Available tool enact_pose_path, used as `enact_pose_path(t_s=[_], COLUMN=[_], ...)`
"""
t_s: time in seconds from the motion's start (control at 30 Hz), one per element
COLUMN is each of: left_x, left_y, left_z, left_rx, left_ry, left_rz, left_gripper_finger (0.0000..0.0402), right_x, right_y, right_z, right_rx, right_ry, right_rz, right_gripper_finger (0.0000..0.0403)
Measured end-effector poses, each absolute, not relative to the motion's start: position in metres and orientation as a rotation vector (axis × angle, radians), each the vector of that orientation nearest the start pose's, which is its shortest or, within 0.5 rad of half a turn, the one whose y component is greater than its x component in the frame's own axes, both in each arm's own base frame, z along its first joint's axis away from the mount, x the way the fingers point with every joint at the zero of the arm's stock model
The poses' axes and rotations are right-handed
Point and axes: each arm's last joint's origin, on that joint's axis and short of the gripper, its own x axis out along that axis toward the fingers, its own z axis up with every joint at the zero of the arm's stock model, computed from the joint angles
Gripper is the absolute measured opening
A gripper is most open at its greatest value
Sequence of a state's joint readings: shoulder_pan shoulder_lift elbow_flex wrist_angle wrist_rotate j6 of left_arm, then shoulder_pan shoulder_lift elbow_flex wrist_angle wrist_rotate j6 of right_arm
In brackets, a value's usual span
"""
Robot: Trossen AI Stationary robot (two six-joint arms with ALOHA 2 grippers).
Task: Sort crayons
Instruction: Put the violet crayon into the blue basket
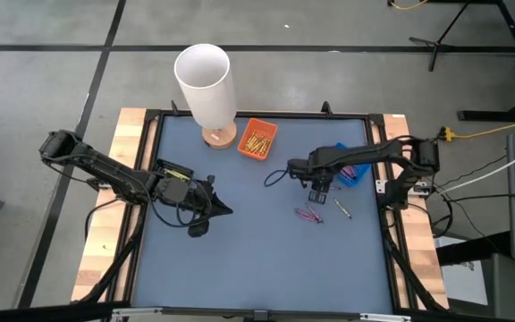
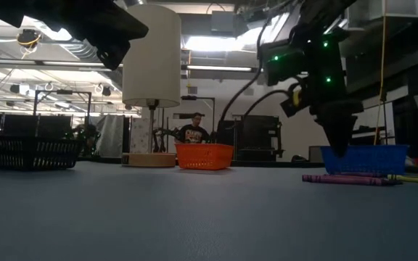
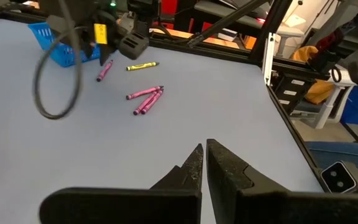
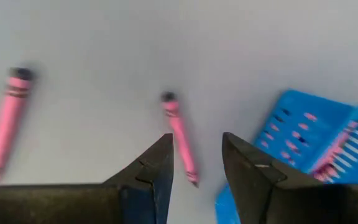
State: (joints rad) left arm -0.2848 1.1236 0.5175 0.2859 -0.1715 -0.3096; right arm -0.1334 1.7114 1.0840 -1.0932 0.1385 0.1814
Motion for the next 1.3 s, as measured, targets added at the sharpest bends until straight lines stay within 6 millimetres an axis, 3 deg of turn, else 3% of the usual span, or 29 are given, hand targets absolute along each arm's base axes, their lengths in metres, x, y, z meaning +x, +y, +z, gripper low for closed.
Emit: enact_pose_path(t_s=[0.17,0.33,0.93,1.3], left_x=[0.225,0.225,0.225,0.225], left_y=[-0.061,-0.061,-0.061,-0.06], left_z=[0.221,0.221,0.221,0.221], left_rx=[-0.236,-0.237,-0.237,-0.236], left_ry=[0.327,0.327,0.326,0.326], left_rz=[-0.063,-0.063,-0.059,-0.058], left_gripper_finger=[0.0007,0.0007,0.0007,0.0007], right_x=[0.279,0.268,0.249,0.252], right_y=[-0.018,-0.006,-0.006,-0.004], right_z=[0.168,0.156,0.128,0.13], right_rx=[0.072,-0.066,-0.076,-0.045], right_ry=[1.635,1.687,1.704,1.716], right_rz=[-0.305,-0.287,-0.289,-0.178], right_gripper_finger=[0.0136,0.0136,0.0136,0.0119])
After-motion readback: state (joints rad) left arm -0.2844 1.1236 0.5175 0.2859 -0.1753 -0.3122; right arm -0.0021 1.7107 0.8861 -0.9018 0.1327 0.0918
